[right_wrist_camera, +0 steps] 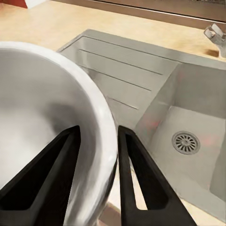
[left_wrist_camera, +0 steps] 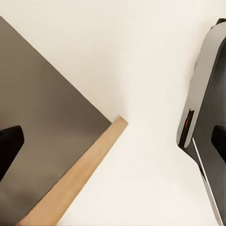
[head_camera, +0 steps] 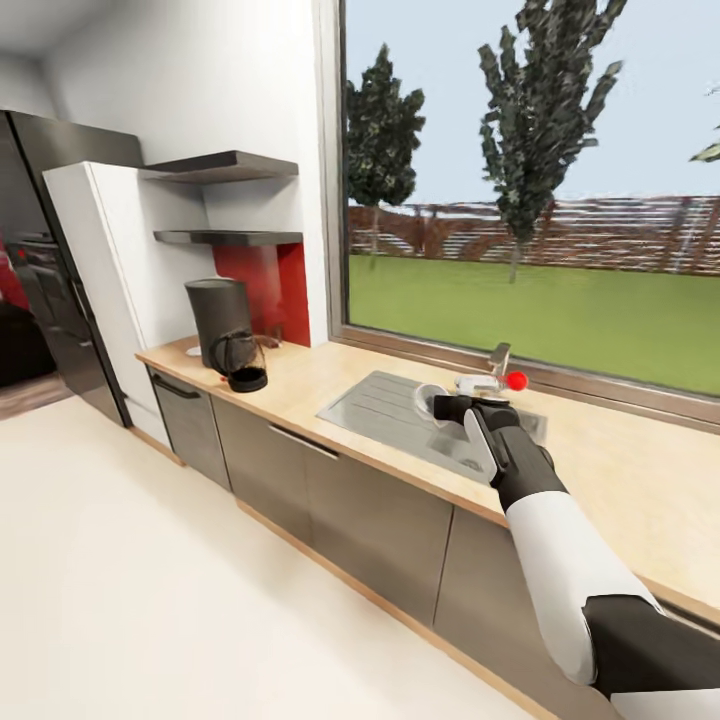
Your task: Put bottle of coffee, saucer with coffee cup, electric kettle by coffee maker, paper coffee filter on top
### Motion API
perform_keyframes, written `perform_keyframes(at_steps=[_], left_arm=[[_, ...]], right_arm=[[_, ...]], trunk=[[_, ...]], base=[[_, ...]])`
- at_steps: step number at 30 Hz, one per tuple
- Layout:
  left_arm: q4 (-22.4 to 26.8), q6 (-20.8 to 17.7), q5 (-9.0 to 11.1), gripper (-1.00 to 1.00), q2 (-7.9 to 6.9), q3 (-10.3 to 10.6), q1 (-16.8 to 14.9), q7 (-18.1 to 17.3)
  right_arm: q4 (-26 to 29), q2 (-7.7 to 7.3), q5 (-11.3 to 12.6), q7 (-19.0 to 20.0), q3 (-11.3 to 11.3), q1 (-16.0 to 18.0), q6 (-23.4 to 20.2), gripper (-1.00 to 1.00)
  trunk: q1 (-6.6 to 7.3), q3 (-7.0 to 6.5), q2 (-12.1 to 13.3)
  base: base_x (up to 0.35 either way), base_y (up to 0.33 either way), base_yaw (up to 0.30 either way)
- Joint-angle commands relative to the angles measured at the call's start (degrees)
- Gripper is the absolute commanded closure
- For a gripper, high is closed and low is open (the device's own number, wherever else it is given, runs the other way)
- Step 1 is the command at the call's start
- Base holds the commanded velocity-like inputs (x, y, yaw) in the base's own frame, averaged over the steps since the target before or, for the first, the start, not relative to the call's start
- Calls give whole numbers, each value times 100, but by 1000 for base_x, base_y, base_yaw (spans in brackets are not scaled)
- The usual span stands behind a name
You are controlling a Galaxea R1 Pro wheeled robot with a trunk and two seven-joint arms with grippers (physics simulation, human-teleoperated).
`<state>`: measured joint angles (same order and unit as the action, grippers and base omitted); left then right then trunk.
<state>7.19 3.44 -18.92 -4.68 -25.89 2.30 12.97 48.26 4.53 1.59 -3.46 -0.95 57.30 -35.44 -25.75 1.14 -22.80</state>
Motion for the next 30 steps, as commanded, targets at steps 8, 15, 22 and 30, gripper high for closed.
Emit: perform_keyframes(at_steps=[8, 15, 22, 30], left_arm=[[2, 16, -60, -100, 2, -46, -2, 10], [11, 16, -60, -100, 2, -44, -2, 11], [11, 16, -60, -100, 2, -47, -2, 10], [11, 16, -60, -100, 2, -47, -2, 7]], right_arm=[[8, 5, 26, -14, -11, 4, -28, 100], [7, 5, 26, -14, -11, 3, -29, 100], [6, 5, 26, -14, -11, 4, -32, 100], [-1, 5, 26, -14, -11, 4, -30, 100]], trunk=[[-4, 12, -12], [-4, 12, -12], [-4, 12, -12], [-4, 12, -12]], base=[[-115, -86, 278], [-41, -162, 279], [-1, -7, 279], [0, 0, 279]])
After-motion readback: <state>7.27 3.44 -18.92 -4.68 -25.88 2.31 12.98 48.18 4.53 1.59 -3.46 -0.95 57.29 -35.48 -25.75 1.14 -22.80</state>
